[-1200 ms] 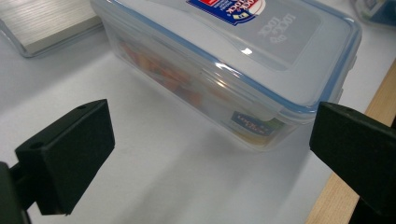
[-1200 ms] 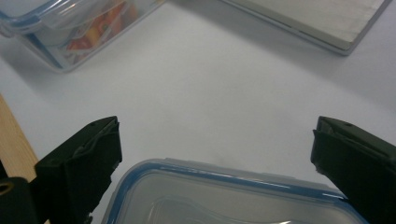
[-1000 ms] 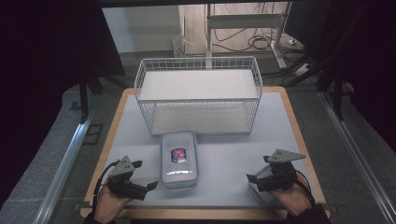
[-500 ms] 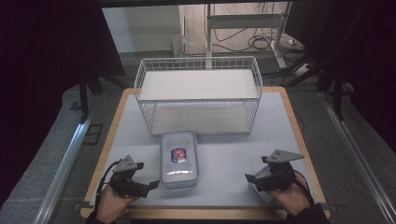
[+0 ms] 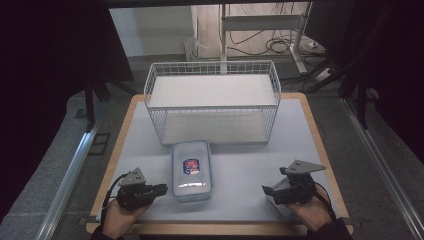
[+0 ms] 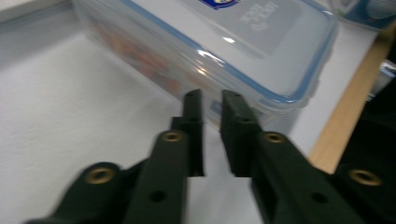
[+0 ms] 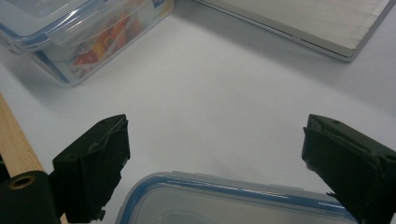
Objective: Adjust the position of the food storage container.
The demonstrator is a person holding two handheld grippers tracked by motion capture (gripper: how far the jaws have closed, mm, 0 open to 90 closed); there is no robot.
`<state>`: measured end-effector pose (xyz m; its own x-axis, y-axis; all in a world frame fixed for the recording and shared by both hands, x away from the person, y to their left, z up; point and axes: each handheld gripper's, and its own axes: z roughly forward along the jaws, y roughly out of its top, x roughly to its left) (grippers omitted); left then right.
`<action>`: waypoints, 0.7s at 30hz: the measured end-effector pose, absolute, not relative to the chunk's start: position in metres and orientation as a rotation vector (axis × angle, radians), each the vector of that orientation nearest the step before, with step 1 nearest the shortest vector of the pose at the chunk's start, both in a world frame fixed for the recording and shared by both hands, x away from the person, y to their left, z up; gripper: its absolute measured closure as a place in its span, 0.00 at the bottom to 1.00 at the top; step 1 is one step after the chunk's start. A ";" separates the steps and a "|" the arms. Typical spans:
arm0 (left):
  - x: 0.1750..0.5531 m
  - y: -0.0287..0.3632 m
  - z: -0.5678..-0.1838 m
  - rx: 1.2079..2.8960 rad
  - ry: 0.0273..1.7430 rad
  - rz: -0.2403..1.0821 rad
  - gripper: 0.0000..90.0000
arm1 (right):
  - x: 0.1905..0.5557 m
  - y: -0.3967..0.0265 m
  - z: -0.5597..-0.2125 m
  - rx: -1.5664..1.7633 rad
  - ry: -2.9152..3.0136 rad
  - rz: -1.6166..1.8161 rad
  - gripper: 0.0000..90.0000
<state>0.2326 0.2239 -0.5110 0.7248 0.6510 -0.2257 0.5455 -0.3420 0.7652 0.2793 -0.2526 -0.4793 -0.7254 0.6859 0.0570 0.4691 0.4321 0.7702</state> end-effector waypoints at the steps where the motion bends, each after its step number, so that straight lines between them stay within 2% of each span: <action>1: 0.233 0.222 -0.511 2.029 0.894 0.131 0.98 | 0.279 -0.252 -0.479 1.002 2.422 1.173 0.08; 2: 0.232 0.220 -0.511 2.025 0.893 0.141 1.00 | 0.279 -0.252 -0.479 1.002 2.423 1.171 0.09; 10: 0.235 0.218 -0.508 1.968 0.899 0.096 1.00 | 0.277 -0.250 -0.477 0.987 2.416 1.182 0.11; 21: 0.237 0.191 -0.506 1.974 0.816 0.041 1.00 | 0.275 -0.246 -0.474 0.983 2.427 1.184 0.18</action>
<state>0.2365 0.1912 -0.5055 0.7753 0.5582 -0.2955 0.5260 -0.3117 0.7913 0.2747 -0.2458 -0.4744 -0.7346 0.6764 0.0530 0.4581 0.4368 0.7742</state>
